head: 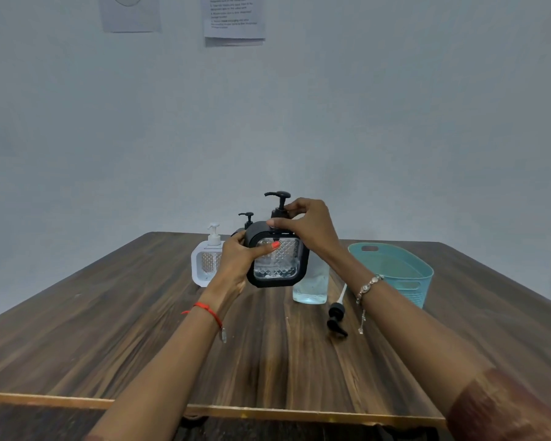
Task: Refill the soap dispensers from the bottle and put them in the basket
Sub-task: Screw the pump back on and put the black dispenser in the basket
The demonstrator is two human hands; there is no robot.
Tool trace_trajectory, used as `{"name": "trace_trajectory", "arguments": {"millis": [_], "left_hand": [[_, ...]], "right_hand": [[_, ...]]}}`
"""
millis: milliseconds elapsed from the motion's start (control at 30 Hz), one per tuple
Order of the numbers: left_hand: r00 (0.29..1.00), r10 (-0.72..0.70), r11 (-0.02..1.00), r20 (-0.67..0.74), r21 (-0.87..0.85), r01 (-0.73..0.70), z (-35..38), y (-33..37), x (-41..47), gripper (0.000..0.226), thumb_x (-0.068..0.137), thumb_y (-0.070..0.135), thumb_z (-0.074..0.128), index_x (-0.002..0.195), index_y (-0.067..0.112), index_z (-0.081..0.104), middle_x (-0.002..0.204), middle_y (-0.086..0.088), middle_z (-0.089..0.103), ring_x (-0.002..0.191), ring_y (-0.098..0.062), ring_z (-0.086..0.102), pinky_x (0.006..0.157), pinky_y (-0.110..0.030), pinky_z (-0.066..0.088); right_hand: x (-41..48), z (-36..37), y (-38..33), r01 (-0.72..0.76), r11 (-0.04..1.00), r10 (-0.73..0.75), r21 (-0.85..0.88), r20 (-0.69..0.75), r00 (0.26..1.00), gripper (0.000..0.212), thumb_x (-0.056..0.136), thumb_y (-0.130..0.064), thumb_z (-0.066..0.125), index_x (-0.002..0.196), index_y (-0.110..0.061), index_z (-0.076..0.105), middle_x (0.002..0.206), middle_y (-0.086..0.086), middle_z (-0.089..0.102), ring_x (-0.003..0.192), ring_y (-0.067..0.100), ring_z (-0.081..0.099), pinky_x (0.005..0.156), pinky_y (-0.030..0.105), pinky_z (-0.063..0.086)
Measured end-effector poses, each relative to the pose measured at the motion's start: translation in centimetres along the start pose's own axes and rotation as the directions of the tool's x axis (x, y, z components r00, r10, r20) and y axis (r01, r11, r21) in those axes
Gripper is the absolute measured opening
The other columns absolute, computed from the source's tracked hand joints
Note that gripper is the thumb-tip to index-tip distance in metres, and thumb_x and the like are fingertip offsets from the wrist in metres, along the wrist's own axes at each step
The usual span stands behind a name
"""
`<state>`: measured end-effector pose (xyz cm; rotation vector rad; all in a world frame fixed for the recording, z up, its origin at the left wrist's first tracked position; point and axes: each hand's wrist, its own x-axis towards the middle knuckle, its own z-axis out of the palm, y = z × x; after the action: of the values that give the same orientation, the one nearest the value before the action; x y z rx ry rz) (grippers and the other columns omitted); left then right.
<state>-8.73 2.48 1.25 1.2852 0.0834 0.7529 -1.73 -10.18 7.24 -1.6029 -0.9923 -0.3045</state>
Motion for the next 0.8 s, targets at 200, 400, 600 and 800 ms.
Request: {"name": "trace_trajectory", "arguments": {"millis": [200, 400, 600, 800], "left_hand": [[0.999, -0.04, 0.997, -0.035, -0.062, 0.037, 0.0, -0.3, -0.2, 0.056, 0.041, 0.013, 0.083, 0.093, 0.006, 0.064, 0.088, -0.009, 0.071, 0.073, -0.021, 0.071, 0.06, -0.03, 0.057], [0.999, -0.046, 0.997, -0.016, -0.067, 0.044, 0.5, -0.2, -0.3, 0.053, 0.039, 0.012, 0.083, 0.089, 0.006, 0.065, 0.084, -0.009, 0.072, 0.07, -0.02, 0.071, 0.058, -0.029, 0.057], [0.998, -0.054, 0.997, -0.03, -0.064, 0.052, 0.1, -0.3, -0.1, 0.053, 0.041, 0.011, 0.082, 0.091, 0.006, 0.065, 0.085, -0.009, 0.071, 0.07, -0.019, 0.071, 0.058, -0.029, 0.057], [0.998, -0.055, 0.997, 0.011, -0.046, 0.056, 0.6, -0.4, -0.3, 0.055, 0.044, 0.007, 0.082, 0.096, 0.004, 0.064, 0.086, -0.01, 0.07, 0.07, -0.019, 0.071, 0.057, -0.028, 0.057]], "right_hand": [[-0.9, -0.1, 0.3, -0.04, 0.974, 0.06, 0.225, -0.086, 0.994, 0.016, 0.08, -0.013, 0.068, 0.065, -0.009, 0.068, 0.061, 0.001, 0.064, 0.054, 0.001, 0.057, 0.058, 0.014, 0.044], [-0.4, -0.4, 0.2, -0.149, 0.941, 0.143, 0.303, 0.041, 0.989, 0.022, 0.08, 0.005, 0.056, 0.099, 0.002, 0.067, 0.079, 0.001, 0.067, 0.059, -0.005, 0.063, 0.052, 0.007, 0.044], [-0.1, -1.2, 0.7, -0.188, 0.944, 0.203, 0.27, -0.026, 0.979, 0.02, 0.077, -0.001, 0.058, 0.088, -0.012, 0.07, 0.073, 0.001, 0.066, 0.068, 0.006, 0.058, 0.066, 0.024, 0.043], [0.3, -0.7, 1.3, -0.21, 0.951, 0.173, 0.229, 0.173, 0.97, 0.035, 0.068, -0.007, 0.078, 0.101, -0.007, 0.068, 0.074, -0.001, 0.068, 0.06, 0.003, 0.066, 0.058, 0.015, 0.05]]}}
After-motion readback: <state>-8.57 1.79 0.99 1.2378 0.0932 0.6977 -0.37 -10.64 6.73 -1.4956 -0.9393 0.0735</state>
